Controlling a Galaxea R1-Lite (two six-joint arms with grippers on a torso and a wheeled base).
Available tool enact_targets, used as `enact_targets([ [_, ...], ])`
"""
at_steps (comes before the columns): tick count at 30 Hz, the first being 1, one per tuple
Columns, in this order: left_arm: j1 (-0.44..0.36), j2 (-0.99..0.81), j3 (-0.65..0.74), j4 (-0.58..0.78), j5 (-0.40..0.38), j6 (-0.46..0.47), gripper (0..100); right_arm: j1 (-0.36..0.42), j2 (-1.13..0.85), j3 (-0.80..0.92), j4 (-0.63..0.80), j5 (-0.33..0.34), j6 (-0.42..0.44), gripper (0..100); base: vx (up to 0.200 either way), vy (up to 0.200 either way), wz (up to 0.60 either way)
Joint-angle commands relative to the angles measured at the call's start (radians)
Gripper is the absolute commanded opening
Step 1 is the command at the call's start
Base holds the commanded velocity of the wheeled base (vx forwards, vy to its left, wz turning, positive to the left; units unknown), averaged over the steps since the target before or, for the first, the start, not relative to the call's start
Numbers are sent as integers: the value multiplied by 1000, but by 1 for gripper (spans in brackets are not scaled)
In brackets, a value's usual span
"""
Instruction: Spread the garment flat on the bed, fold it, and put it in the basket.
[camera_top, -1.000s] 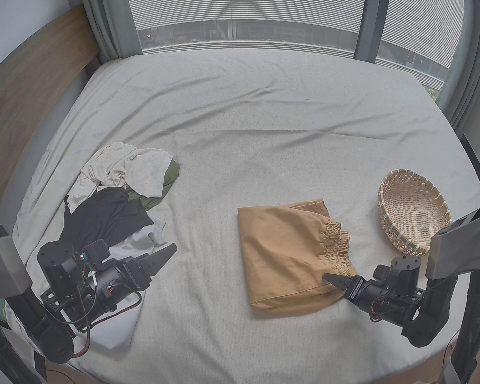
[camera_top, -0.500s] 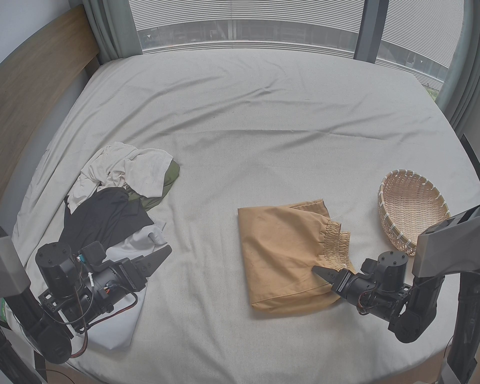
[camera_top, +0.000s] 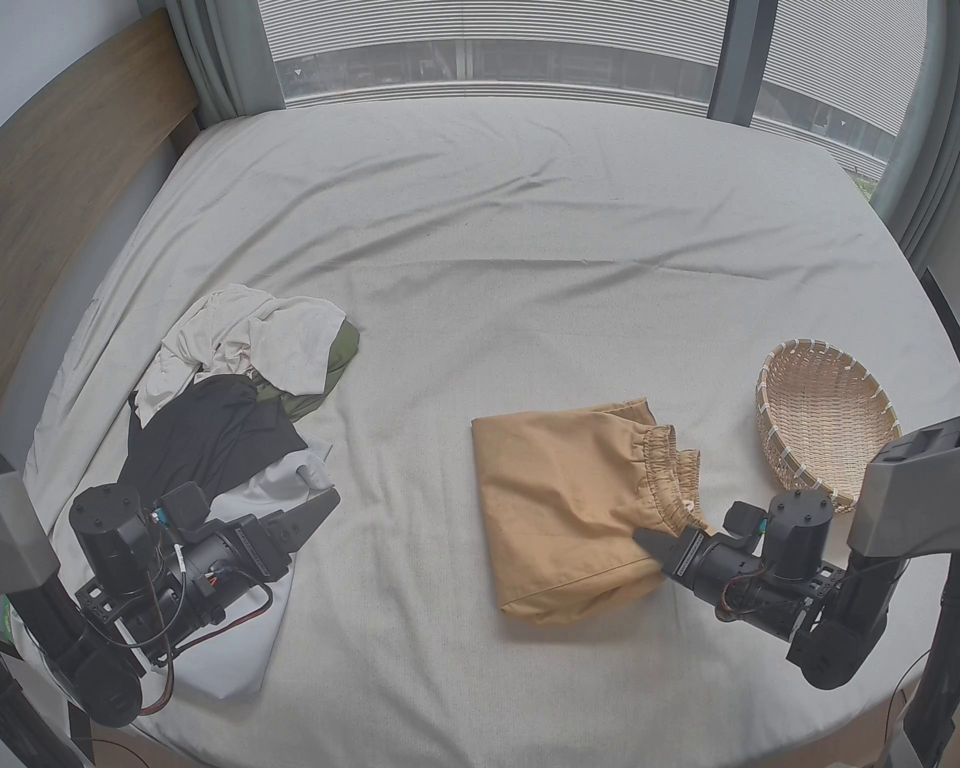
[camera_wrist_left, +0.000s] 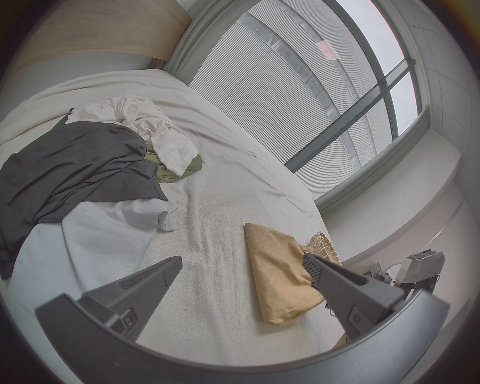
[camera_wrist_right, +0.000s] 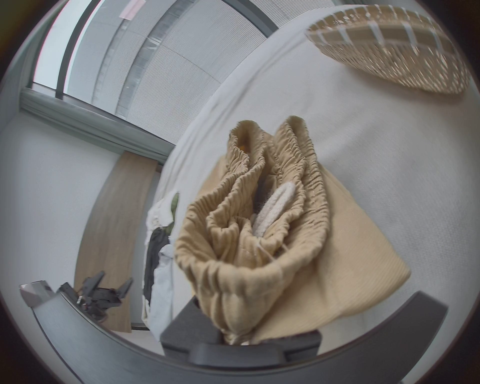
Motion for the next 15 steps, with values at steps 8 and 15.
enact_targets([
  [8,-8,-29,1,0,17,18,100,113,-302,34,1,51,-96,0,0,0,0],
  [15,-8,-25,-21,0,21,81,100,93,-322,-56,2,92,-162,0,0,0,0],
])
